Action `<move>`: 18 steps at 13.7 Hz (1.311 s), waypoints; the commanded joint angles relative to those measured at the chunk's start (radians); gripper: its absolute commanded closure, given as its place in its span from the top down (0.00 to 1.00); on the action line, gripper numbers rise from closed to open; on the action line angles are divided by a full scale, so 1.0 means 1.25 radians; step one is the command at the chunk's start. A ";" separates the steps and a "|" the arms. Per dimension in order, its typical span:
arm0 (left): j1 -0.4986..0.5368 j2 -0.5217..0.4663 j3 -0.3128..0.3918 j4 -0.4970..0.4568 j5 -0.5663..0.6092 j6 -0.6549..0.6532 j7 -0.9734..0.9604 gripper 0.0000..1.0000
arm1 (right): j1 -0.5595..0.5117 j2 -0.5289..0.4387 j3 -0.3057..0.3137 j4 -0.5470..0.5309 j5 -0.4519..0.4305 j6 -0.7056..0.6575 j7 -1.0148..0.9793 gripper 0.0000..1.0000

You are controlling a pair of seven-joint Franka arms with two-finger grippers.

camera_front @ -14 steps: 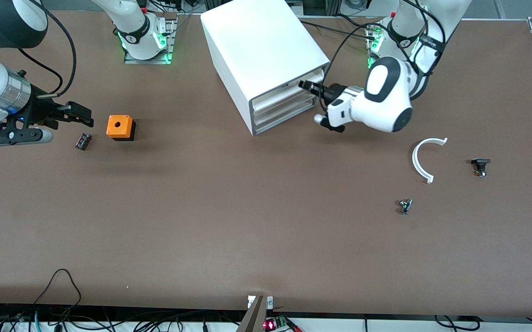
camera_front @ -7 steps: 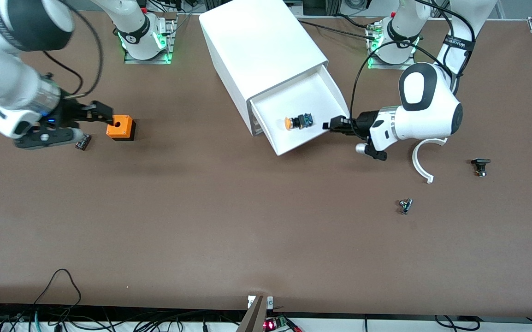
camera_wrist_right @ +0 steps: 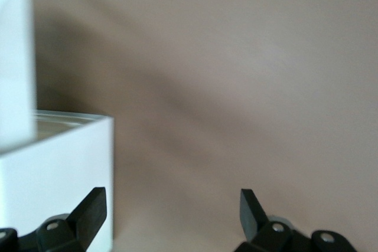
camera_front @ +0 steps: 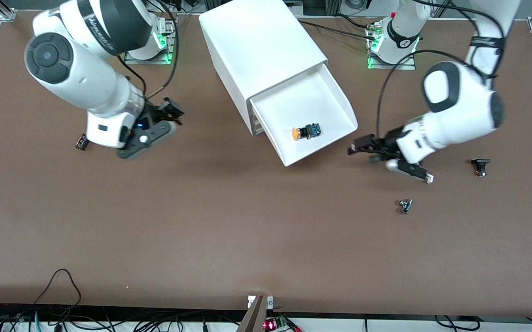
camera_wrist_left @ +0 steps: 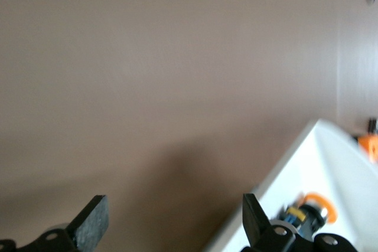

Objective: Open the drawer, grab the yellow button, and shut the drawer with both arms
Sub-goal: 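Lower the right gripper into the drawer while the left gripper withdraws, then grasp the yellow-capped push button in the drawer with the right gripper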

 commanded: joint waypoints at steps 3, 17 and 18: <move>0.010 -0.054 0.096 0.140 0.186 -0.197 -0.017 1.00 | 0.137 0.165 0.010 0.192 0.051 0.030 -0.175 1.00; 0.067 -0.109 0.124 0.271 0.486 -0.463 -0.039 1.00 | 0.323 0.341 0.017 0.329 0.022 0.222 -0.445 1.00; 0.067 -0.108 0.123 0.276 0.486 -0.463 -0.039 1.00 | 0.339 0.348 0.001 0.329 0.021 0.222 -0.458 1.00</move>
